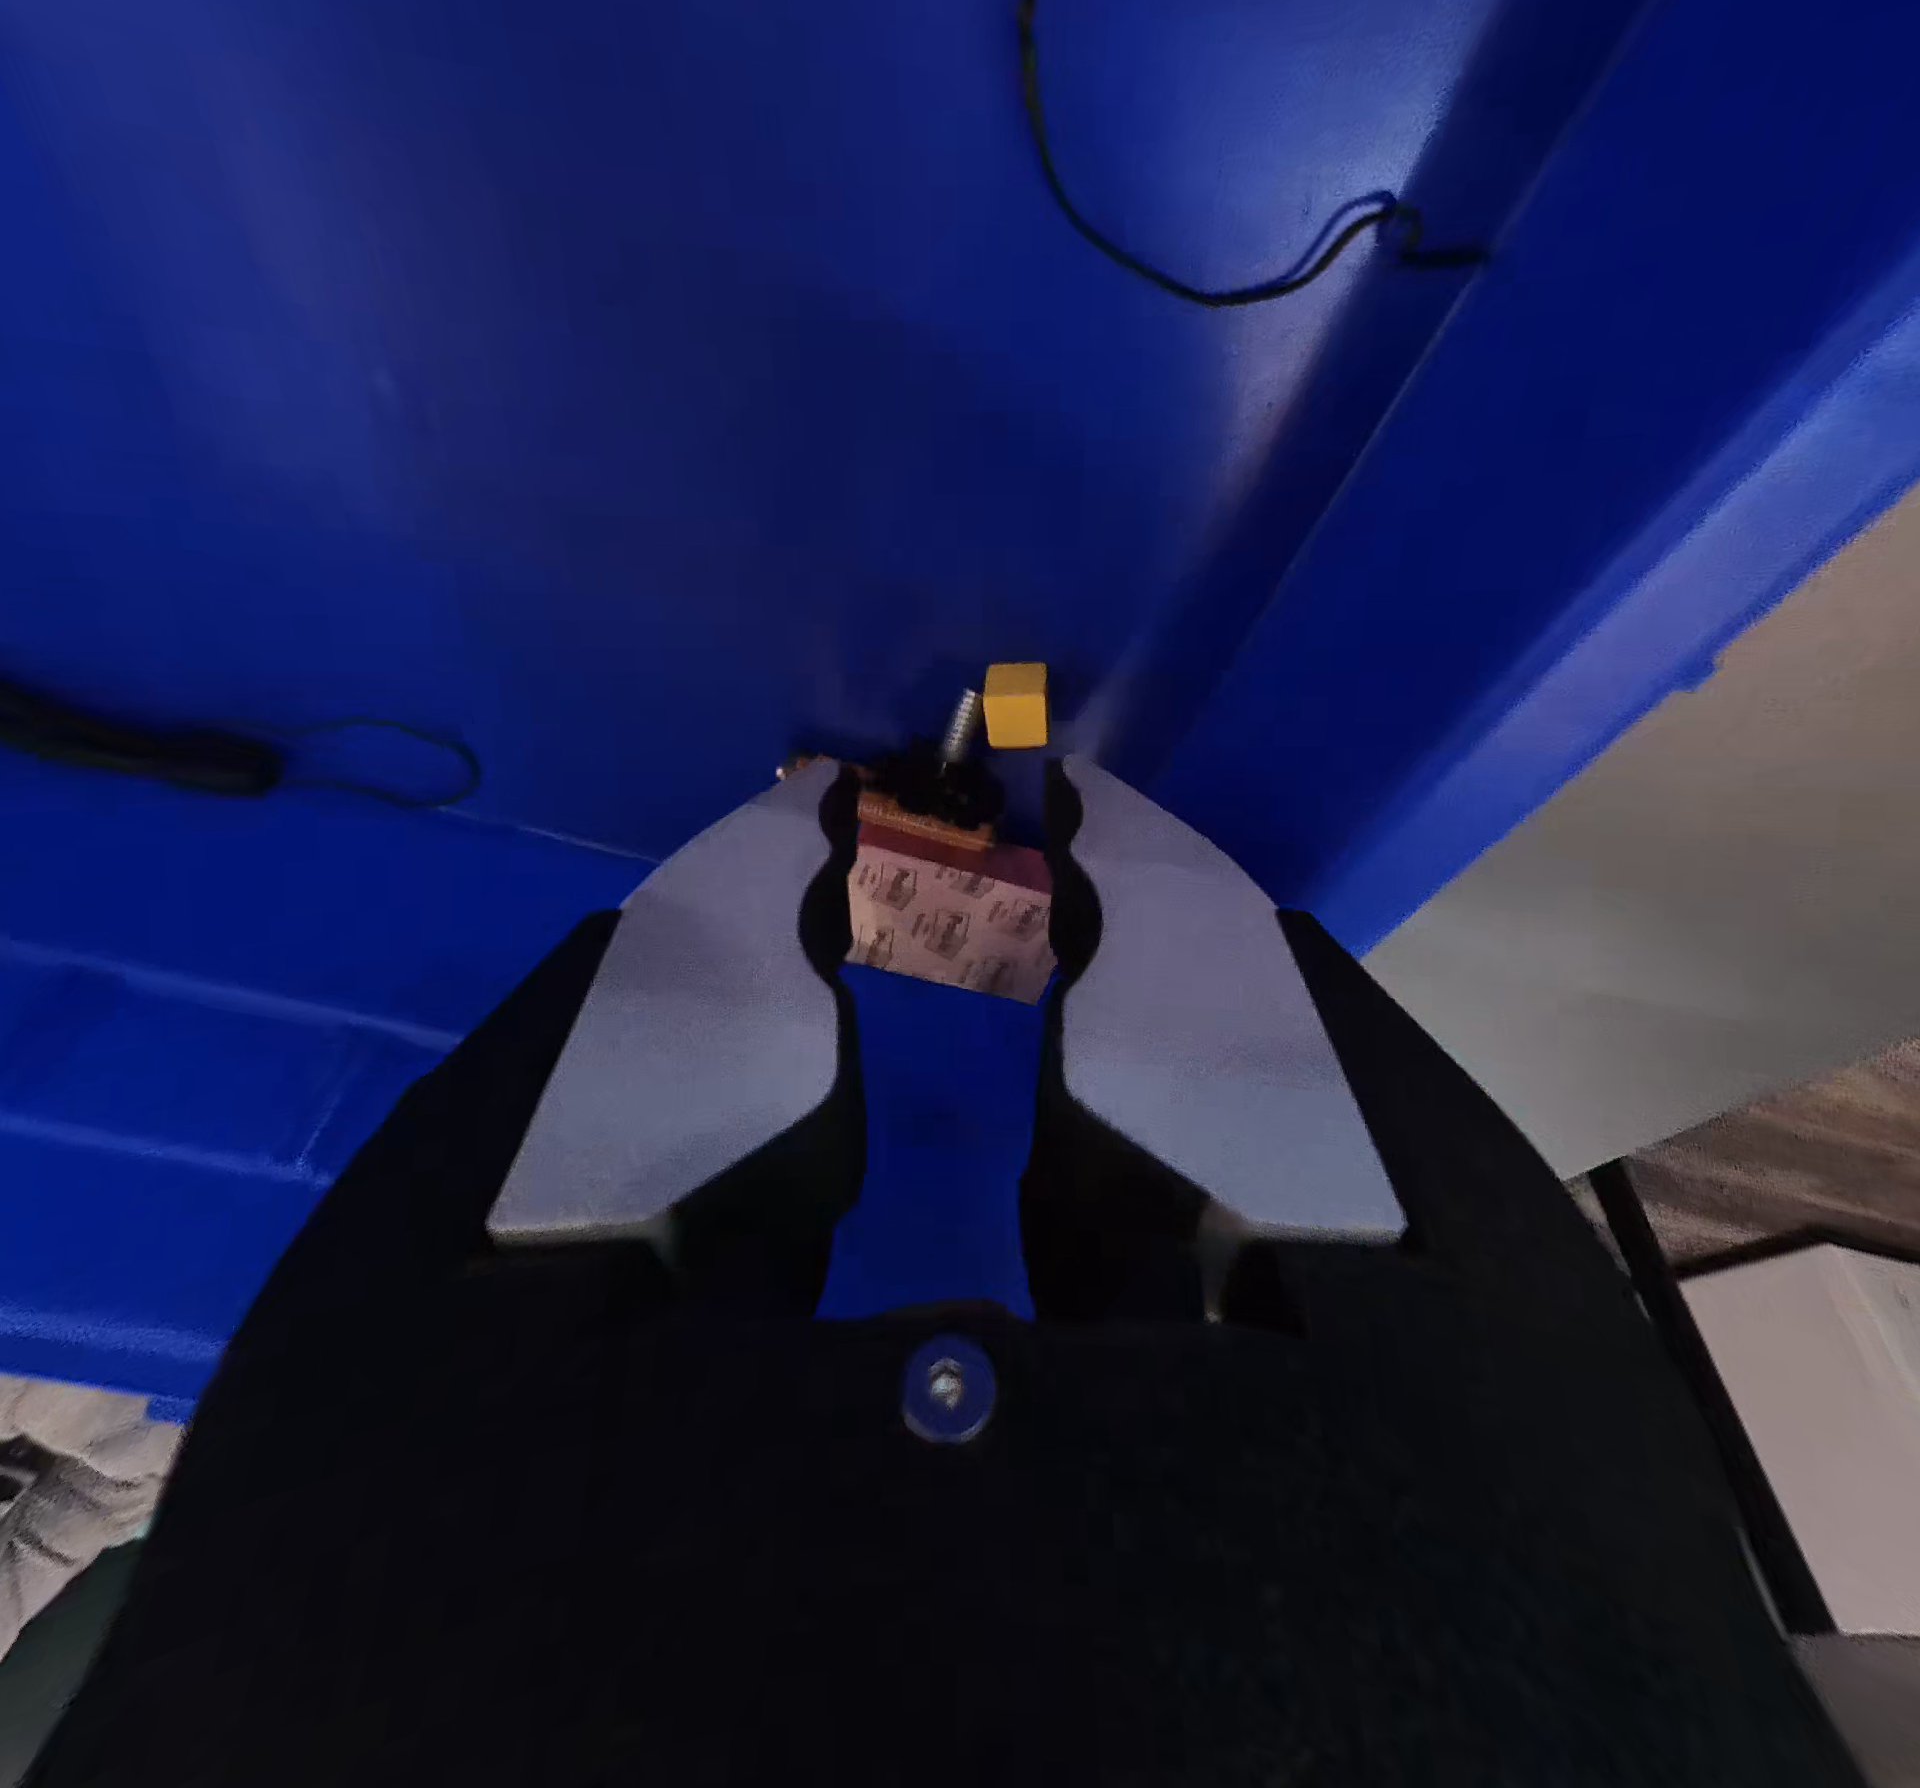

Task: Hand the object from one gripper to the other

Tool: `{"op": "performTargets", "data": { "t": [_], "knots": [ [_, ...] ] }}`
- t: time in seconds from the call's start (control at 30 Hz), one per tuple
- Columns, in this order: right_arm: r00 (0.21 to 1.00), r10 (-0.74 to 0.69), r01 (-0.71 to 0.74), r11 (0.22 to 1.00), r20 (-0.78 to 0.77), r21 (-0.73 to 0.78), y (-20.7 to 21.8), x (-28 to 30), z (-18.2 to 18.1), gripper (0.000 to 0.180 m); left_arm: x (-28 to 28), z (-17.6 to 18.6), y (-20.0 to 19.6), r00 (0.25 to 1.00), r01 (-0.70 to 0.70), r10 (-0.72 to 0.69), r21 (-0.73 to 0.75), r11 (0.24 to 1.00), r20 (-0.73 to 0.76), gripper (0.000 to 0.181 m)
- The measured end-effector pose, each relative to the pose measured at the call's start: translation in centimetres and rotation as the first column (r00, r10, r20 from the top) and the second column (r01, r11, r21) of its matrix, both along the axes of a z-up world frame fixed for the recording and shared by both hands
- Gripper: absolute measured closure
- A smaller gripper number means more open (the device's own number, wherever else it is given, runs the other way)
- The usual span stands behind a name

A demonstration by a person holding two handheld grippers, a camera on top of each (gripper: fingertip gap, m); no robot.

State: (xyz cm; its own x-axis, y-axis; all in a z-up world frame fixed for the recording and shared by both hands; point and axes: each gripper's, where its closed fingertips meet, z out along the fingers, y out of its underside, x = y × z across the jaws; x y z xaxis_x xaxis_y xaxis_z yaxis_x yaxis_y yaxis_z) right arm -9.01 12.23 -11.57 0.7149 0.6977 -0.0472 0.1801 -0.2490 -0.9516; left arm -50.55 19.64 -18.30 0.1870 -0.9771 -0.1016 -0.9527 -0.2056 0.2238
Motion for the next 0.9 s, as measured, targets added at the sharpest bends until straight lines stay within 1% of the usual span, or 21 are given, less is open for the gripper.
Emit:
{"op": "performTargets", "data": {
  "t": [0.07, 0.1, 0.23, 0.33, 0.4, 0.47, 0.5, 0.53, 0.57, 0.6, 0.63, 0.67, 0.7, 0.73, 0.77, 0.83, 0.87, 0.9],
  "knots": [
    [1.000, -0.004, 0.004, 1.000, -0.005, -0.009, 0.1, 0.2, -0.1, 0.143, -0.2, -0.5, 0.1, 1.000, 0.008, -0.008, -0.015, 1.000, -0.017, 0.149],
    [1.000, -0.006, 0.006, 1.000, -0.009, -0.015, 0.1, 0.3, -0.2, 0.143, -0.3, -0.6, 0.1, 1.000, 0.000, 0.000, -0.023, 1.000, -0.021, 0.155],
    [1.000, -0.008, 0.007, 0.999, -0.025, -0.041, 0.2, 0.5, -0.5, 0.143, -0.4, -0.7, 0.1, 1.000, -0.028, 0.028, -0.035, 0.999, -0.008, 0.156],
    [1.000, -0.008, 0.007, 0.999, -0.026, -0.040, 0.3, 0.5, -0.4, 0.144, -0.3, -0.5, 0.2, 1.000, -0.028, 0.028, -0.009, 1.000, 0.011, 0.156],
    [1.000, -0.009, 0.008, 0.999, -0.028, -0.031, 0.3, 0.4, -0.2, 0.144, 0.0, 0.2, 0.5, 0.998, -0.037, 0.035, 0.045, 0.998, 0.044, 0.156],
    [1.000, -0.005, 0.004, 1.000, -0.030, -0.028, 0.2, 0.3, -0.1, 0.145, 0.9, 1.6, 1.0, 0.991, -0.063, 0.049, 0.114, 0.991, 0.127, 0.156],
    [1.000, 0.001, -0.001, 1.000, -0.025, -0.027, 0.2, 0.2, -0.2, 0.145, 1.6, 2.6, 1.4, 0.979, -0.089, 0.057, 0.158, 0.983, 0.193, 0.156],
    [1.000, 0.011, -0.011, 1.000, -0.014, -0.029, 0.3, 0.1, -0.4, 0.145, 2.5, 3.8, 1.9, 0.958, -0.127, 0.068, 0.198, 0.972, 0.279, 0.156],
    [1.000, 0.029, -0.029, 0.999, 0.000, -0.038, 0.3, -0.1, -0.7, 0.145, 3.5, 5.2, 2.5, 0.921, -0.179, 0.079, 0.234, 0.956, 0.381, 0.156],
    [0.999, 0.052, -0.052, 0.998, 0.004, -0.047, 0.4, -0.5, -0.8, 0.145, 4.8, 6.8, 3.2, 0.861, -0.245, 0.085, 0.263, 0.933, 0.502, 0.156],
    [0.997, 0.078, -0.078, 0.995, -0.010, -0.058, 0.7, -0.9, -0.7, 0.146, 6.3, 8.7, 3.7, 0.769, -0.314, 0.083, 0.262, 0.913, 0.634, 0.156],
    [0.993, 0.110, -0.112, 0.991, -0.037, -0.073, 1.0, -1.5, -0.3, 0.150, 8.2, 10.8, 3.8, 0.647, -0.365, 0.068, 0.230, 0.902, 0.760, 0.156],
    [0.987, 0.142, -0.150, 0.983, -0.075, -0.104, 1.4, -2.2, 0.1, 0.150, 10.1, 13.1, 3.7, 0.508, -0.390, 0.035, 0.193, 0.900, 0.861, 0.156],
    [0.974, 0.184, -0.202, 0.968, -0.130, -0.150, 1.8, -3.1, 0.8, 0.150, 12.2, 15.4, 3.2, 0.369, -0.390, -0.014, 0.169, 0.905, 0.929, 0.156],
    [0.951, 0.237, -0.277, 0.938, -0.201, -0.207, 2.0, -4.2, 1.7, 0.150, 14.2, 17.5, 2.3, 0.243, -0.369, -0.066, 0.155, 0.916, 0.968, 0.156],
    [0.862, 0.314, -0.453, 0.828, -0.398, -0.331, 2.4, -6.7, 4.2, 0.142, 18.4, 20.7, 0.0, 0.034, -0.292, -0.124, 0.129, 0.948, 0.992, 0.156],
    [0.801, 0.314, -0.540, 0.747, -0.510, -0.388, 2.7, -7.8, 5.7, 0.137, 20.5, 21.7, -1.3, -0.058, -0.238, -0.118, 0.100, 0.966, 0.991, 0.156],
    [0.718, 0.293, -0.633, 0.651, -0.631, -0.418, 2.9, -8.8, 7.6, 0.135, 22.4, 22.4, -2.5, -0.133, -0.181, -0.091, 0.066, 0.981, 0.987, 0.156]
  ]
}}
